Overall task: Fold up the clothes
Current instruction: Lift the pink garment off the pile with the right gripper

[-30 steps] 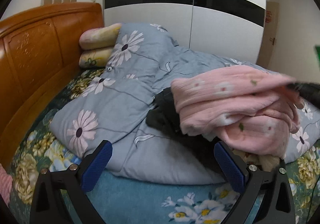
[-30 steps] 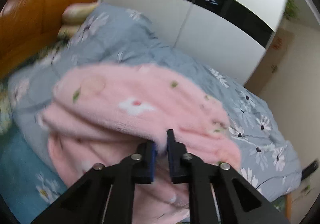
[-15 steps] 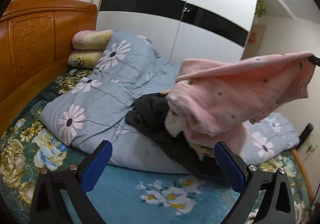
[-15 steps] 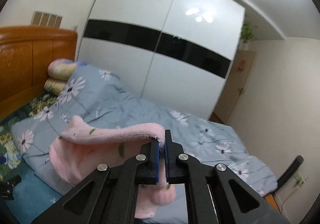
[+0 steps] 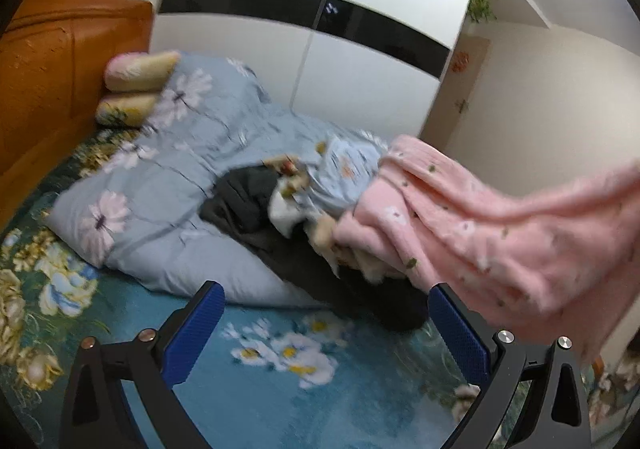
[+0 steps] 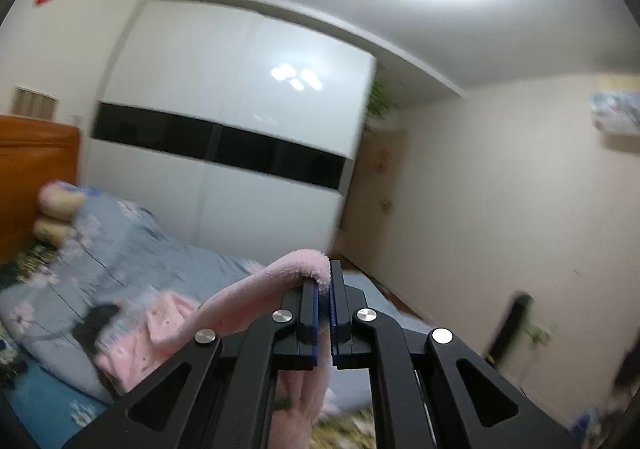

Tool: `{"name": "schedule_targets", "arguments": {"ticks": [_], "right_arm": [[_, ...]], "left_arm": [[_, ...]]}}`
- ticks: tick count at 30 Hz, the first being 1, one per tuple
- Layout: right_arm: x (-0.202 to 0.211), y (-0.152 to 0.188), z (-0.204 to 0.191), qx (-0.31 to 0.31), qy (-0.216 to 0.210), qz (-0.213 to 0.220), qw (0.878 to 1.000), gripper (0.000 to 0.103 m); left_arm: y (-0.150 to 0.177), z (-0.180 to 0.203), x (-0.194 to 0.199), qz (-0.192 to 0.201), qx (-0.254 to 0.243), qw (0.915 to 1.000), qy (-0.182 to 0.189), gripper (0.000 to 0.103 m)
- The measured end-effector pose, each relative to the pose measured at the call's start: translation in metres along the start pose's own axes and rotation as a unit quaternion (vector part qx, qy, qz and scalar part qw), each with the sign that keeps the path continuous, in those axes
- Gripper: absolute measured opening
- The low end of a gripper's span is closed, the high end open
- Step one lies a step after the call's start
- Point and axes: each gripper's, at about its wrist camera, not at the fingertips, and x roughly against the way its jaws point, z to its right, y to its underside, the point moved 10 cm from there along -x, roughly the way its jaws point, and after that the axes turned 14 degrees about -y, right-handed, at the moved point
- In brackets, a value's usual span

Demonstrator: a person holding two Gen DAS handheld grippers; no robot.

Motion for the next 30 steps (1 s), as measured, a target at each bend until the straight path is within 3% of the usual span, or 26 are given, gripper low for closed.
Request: {"name": "schedule_targets", "arguments": {"ticks": [3,7,11,13,15,19,25,30], "right_arm": [[-0.020,0.085,0.028,-0.060,-0.008,-0.086,0.994,0.004],[-0.037,0.207,0.034,-0.128,-0.018,-0.190,0.973,0.004],[-0.037,0.285,0.017,-0.177,-0.050,-0.254,0.949,0.004],[-0.049,0.302,0.004,-0.206,-0.082,-0.270,0.937,0.004],[-0.053,0.291,-0.004,-0.225,-0.119,-0.264,0.930,0.004],[-0.068,0.238,-0.037,-0.249,-0.202,-0.234,0.918,0.004],[-0.094,0.122,-0.136,-0.234,-0.339,-0.182,0.893,0.004],[-0.095,0.000,-0.233,-0.234,-0.453,-0.114,0.853,0.004]], "left_arm": [[0.016,0.022,-0.009,-0.022,-0.023,0.9995,0.008,0.103],[0.033,0.040,-0.016,-0.039,-0.046,0.9981,0.009,0.103],[0.044,0.041,-0.020,-0.053,-0.054,0.9972,-0.004,0.103],[0.050,0.041,-0.021,-0.059,-0.052,0.9969,-0.004,0.103],[0.054,0.045,-0.020,-0.061,-0.056,0.9966,-0.004,0.103],[0.052,0.051,-0.016,-0.053,-0.054,0.9971,0.004,0.103],[0.024,0.027,0.002,-0.018,-0.031,0.9993,-0.007,0.103],[-0.012,-0.034,0.032,0.031,0.004,0.9986,-0.044,0.103]]}}
